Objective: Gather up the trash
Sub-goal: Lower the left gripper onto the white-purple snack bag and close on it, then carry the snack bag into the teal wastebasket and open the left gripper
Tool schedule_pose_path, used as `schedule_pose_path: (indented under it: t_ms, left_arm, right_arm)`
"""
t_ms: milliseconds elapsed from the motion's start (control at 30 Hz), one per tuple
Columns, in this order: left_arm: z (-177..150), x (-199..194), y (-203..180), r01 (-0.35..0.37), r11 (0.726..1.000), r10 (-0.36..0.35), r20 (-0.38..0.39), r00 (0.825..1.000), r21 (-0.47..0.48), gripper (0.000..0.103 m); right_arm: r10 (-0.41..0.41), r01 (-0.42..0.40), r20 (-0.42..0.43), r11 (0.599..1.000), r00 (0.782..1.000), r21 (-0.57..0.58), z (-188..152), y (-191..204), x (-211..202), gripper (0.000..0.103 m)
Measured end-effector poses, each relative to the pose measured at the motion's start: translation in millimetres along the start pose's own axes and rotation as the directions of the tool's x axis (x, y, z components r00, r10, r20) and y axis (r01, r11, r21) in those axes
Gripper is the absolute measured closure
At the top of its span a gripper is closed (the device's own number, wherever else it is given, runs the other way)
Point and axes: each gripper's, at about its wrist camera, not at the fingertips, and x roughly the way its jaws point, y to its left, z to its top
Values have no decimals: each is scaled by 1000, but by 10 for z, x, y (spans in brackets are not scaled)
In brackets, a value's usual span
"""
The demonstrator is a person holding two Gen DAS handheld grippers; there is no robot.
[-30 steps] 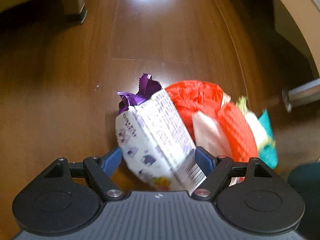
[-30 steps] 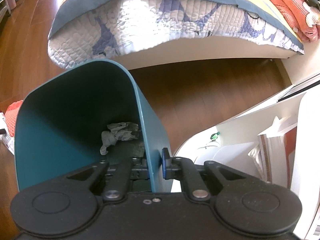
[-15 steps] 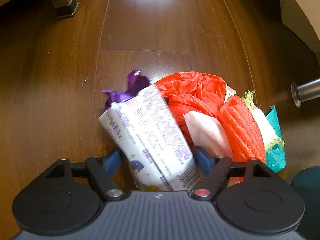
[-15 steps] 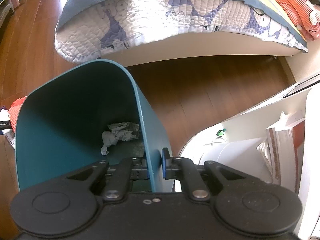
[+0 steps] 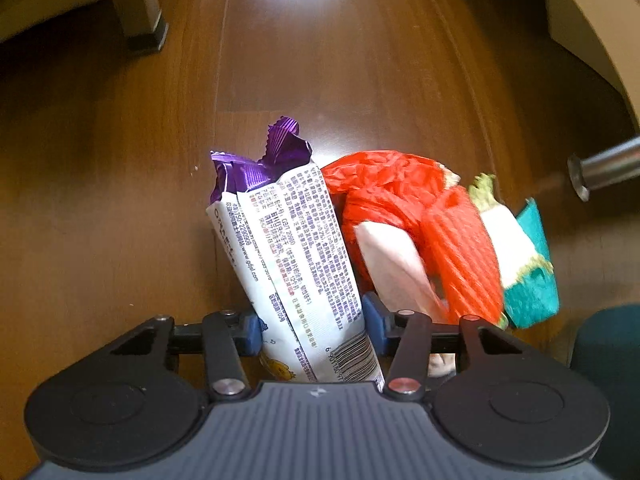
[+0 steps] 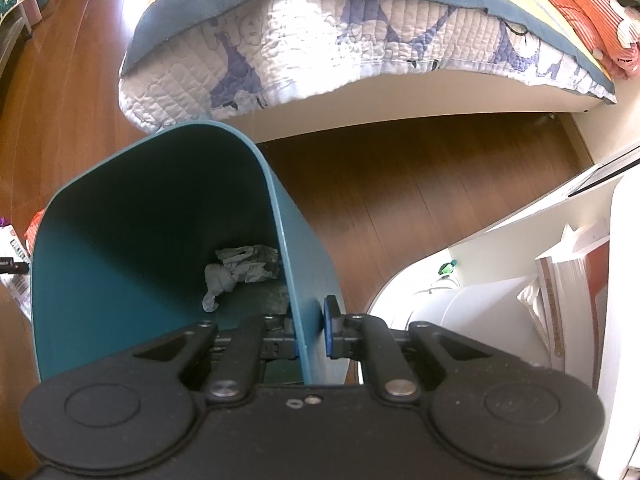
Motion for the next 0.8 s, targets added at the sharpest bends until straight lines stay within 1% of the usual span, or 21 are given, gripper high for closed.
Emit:
schedule_pose_path:
  t_ms: [67, 167, 300, 400, 500, 567, 633, 700, 800]
  left_arm:
    - [0, -124, -34, -9, 1000, 9, 2, 1000, 27, 55]
    - [23, -338, -88, -1, 999, 1, -1, 1000, 46, 55]
    - [41, -730, -239, 14, 993, -15, 7, 1000, 118, 55]
    - [31, -1118, -448, 38, 981, -45, 33, 998, 189, 55]
    - [-2, -1589, -680, 120, 963, -134, 41, 990, 241, 55]
    - [-72, -1890, -931, 168, 937, -193, 51, 980, 305, 55]
    - [-155, -2115, -1180, 199, 908, -233, 50, 971, 368, 55]
    - [-231, -2268, -1443, 237, 879, -269, 19, 963, 414, 55]
    - [-374, -2457, -1813, 313, 821, -345, -22, 938, 477, 55]
  right_arm:
    - [4, -4, 6, 1000, 1000, 3, -8, -12, -18, 94]
    - [18, -18, 15, 1000, 1000, 24, -18, -37, -61, 93]
    - [35, -36, 28, 999, 999, 39, -27, -64, -135, 93]
    - [48, -50, 32, 997, 998, 63, -36, -98, -141, 94]
    - [50, -52, 30, 997, 998, 64, -53, -85, -120, 93]
    - [50, -51, 32, 997, 998, 54, -62, -63, -113, 93]
    - [51, -53, 33, 997, 998, 53, -64, -57, -108, 93]
    - [53, -55, 34, 997, 998, 47, -55, -42, -113, 93]
    - [57, -59, 34, 997, 998, 41, -49, -38, -121, 93]
